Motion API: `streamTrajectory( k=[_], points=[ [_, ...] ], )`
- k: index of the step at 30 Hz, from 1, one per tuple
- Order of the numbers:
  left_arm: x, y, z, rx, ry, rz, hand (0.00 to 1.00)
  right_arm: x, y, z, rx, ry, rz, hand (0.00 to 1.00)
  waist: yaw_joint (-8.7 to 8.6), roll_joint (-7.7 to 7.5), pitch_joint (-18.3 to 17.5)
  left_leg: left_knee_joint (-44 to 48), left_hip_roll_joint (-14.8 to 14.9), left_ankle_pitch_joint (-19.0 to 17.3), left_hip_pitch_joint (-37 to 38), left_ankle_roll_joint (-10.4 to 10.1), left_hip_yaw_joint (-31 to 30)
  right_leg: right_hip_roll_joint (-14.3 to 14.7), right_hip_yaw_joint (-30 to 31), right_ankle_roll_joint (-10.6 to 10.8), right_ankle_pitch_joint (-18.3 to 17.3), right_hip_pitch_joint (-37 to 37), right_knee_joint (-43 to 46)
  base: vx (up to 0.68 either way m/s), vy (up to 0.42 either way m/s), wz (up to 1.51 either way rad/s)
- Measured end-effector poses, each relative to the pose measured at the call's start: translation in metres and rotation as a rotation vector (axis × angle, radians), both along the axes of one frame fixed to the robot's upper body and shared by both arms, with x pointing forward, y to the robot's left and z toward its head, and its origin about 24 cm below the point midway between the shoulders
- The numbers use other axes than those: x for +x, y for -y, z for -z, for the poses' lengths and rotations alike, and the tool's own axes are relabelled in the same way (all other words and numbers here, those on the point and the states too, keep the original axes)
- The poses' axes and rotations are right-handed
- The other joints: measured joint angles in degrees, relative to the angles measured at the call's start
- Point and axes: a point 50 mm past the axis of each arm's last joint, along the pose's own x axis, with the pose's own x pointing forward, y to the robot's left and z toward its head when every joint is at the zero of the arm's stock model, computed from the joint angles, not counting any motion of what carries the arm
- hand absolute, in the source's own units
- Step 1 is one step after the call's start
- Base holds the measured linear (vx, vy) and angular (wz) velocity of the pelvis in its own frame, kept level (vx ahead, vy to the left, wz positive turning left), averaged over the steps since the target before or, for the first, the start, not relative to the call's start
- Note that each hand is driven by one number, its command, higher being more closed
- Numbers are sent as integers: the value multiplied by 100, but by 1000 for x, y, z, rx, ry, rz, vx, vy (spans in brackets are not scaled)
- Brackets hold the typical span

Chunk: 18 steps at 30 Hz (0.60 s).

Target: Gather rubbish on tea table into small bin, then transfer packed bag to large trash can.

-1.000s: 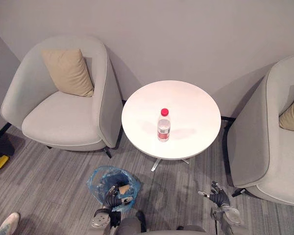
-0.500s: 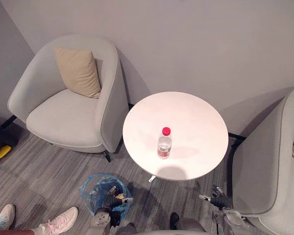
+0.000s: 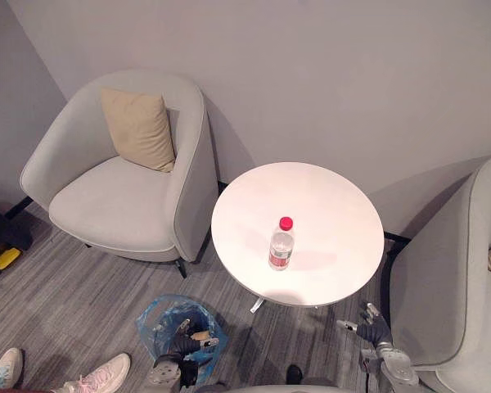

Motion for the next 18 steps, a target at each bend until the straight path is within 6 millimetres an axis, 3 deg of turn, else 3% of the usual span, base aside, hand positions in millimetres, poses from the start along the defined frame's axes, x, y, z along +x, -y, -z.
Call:
streamTrajectory(
  k=[6, 18],
  points=[
    [0, 0, -2, 0, 14, 1, 0, 17, -2, -28, -48, 141, -44, 0, 1, -3, -4, -2, 4, 6, 6, -8, -9, 5, -3, 5, 107, 99, -200, -18, 0, -1],
    [-4, 0, -3, -4, 22, 2, 0, 48, -8, -60, -89, 307, -138, 0, 11, 18, -27, -145, -27, 44, -2, 8, -81, -15, -151, 5, 173, 166, -436, 6, 2, 4]
  ],
)
